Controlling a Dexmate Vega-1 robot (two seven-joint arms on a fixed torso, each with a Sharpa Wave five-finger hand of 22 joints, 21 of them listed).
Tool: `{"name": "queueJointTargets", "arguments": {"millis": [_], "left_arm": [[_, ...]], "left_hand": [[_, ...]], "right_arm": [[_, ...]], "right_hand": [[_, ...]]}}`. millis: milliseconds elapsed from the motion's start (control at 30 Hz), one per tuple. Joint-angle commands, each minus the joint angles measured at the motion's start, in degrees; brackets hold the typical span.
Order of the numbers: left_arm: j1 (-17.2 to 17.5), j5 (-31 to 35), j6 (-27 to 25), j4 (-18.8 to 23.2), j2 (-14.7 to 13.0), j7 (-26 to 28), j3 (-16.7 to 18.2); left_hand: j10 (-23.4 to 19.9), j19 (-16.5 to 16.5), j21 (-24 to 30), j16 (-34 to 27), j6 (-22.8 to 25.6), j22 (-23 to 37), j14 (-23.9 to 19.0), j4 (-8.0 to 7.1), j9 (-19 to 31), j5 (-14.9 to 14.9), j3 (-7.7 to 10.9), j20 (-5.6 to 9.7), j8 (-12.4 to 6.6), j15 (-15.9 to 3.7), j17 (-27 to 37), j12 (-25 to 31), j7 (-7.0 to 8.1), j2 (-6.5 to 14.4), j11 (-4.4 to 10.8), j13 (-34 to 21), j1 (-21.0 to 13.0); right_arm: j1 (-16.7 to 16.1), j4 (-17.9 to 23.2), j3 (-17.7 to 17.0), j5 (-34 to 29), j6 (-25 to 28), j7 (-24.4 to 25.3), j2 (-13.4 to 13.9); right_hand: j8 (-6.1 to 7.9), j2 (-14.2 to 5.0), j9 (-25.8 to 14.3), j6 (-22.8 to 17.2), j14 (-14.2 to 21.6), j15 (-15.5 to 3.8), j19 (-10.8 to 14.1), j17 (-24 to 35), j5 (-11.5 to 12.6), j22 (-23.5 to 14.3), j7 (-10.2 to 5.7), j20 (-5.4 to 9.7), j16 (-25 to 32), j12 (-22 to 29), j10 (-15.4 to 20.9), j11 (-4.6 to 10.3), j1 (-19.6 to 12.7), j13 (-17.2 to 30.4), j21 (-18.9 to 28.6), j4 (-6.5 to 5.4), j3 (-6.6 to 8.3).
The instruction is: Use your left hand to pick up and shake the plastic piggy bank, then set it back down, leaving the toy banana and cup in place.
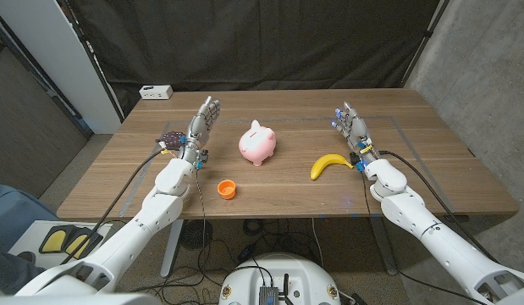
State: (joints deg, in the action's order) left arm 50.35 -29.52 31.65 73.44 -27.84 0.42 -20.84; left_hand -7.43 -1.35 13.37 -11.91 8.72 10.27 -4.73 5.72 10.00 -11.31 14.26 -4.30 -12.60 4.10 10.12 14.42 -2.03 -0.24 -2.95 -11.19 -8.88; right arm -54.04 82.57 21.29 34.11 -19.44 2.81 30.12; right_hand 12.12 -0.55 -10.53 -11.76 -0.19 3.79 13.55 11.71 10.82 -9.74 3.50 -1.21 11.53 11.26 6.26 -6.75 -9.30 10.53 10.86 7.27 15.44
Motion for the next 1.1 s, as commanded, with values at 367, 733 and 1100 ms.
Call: {"name": "queueJointTargets", "arguments": {"millis": [367, 733, 1100], "left_arm": [[-1.17, 16.96, 14.83, -5.59, 2.0, 11.12, -0.04], [0.18, 35.15, 13.13, -0.69, -0.19, 22.14, 1.72], [0.73, 52.82, 10.87, 2.71, -2.08, 35.4, 1.2]], "left_hand": [[-5.97, 6.36, 1.25, -1.04, 5.65, 0.15, -6.57, 2.23, 0.4, 0.72, 1.99, -1.76, -0.6, -0.78, 0.08, 1.46, 0.22, 1.59, 0.3, -0.24, -4.03], [-7.0, 7.36, 0.96, -0.57, 7.28, 0.17, -7.79, 3.16, 0.44, 0.91, 3.29, -3.15, -0.47, -0.94, 0.06, 1.3, 0.64, 2.51, 1.35, -0.29, -6.43], [-7.58, 8.82, 1.09, -0.38, 7.67, 0.2, -8.76, 3.71, 0.48, 0.94, 4.04, -3.72, -0.14, -1.23, 0.05, 1.13, 1.01, 2.59, 1.85, -0.34, -8.15]], "right_arm": [[-0.11, 3.2, 0.17, -1.23, 0.49, 0.18, 0.92], [-1.35, 4.45, -0.44, -1.37, 0.41, 1.58, 1.15], [-1.7, 4.77, -0.56, -1.57, 0.4, 1.71, 1.39]], "right_hand": [[-0.65, -0.07, -0.26, 1.22, -0.36, 1.21, 0.07, 0.09, -0.14, -0.2, 0.96, -0.3, 0.14, -0.01, -0.89, -0.92, -0.77, 0.13, 0.27, 0.37, 0.01], [-0.69, -0.3, -0.23, 1.1, -0.38, 1.31, -0.03, 0.12, -0.15, -0.2, 1.4, -0.31, 0.15, -0.01, -0.93, -0.97, -0.86, 0.15, 0.25, 0.34, 0.02], [-0.73, -0.43, -0.21, 0.96, -0.45, 1.33, -0.11, 0.14, -0.17, -0.2, 1.66, -0.38, 0.13, 0.04, -0.84, -1.05, -0.92, 0.16, 0.23, 0.34, 0.0]]}}
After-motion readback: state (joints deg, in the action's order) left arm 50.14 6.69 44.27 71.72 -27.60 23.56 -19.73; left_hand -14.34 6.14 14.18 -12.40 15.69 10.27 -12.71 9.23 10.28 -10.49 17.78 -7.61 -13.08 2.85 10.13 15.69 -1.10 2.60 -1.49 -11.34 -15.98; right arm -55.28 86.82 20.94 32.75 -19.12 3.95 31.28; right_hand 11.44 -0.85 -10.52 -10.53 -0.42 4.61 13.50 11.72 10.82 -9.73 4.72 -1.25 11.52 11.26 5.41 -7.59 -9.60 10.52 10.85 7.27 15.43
